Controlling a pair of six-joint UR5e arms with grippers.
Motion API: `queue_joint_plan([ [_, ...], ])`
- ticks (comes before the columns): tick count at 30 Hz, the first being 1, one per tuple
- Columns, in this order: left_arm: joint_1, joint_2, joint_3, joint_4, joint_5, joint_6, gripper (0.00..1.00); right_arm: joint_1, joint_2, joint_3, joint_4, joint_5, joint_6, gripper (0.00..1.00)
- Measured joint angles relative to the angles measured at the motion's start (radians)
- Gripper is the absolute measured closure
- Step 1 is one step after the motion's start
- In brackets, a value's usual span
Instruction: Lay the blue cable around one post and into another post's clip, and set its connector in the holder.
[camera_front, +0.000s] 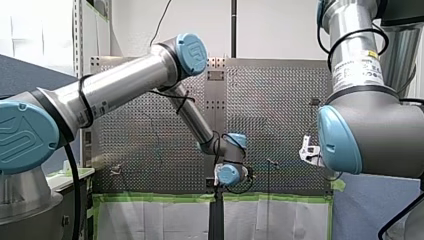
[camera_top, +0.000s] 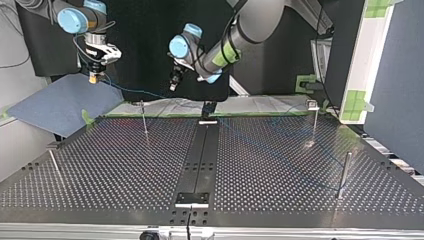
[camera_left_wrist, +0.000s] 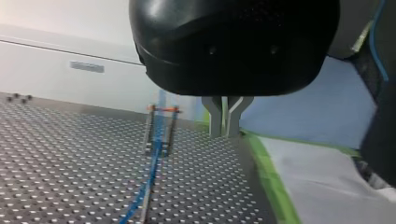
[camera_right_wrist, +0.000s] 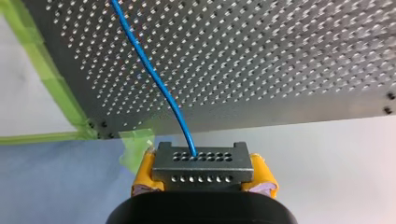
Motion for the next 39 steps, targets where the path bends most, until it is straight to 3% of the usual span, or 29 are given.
queue_joint_plan([
  [17, 0.008, -0.013, 0.0, 0.001, -0.007, 0.019, 0.92, -0.002, 0.011, -0.048, 0.006, -0.023, -0.01, 1.0],
  [24, 0.02, -0.012, 0.001, -0.002, -0.049, 0.053, 0.92, 0.003, 0.011, -0.066, 0.049, -0.029, -0.046, 1.0],
  [33, 0.014, -0.012, 0.001, 0.046, -0.05, 0.084, 0.92, 0.011, 0.011, -0.083, 0.104, -0.026, -0.077, 1.0],
  [39, -0.019, -0.012, 0.001, 0.094, -0.039, 0.107, 0.77, 0.019, 0.011, -0.089, 0.13, -0.025, -0.087, 1.0],
])
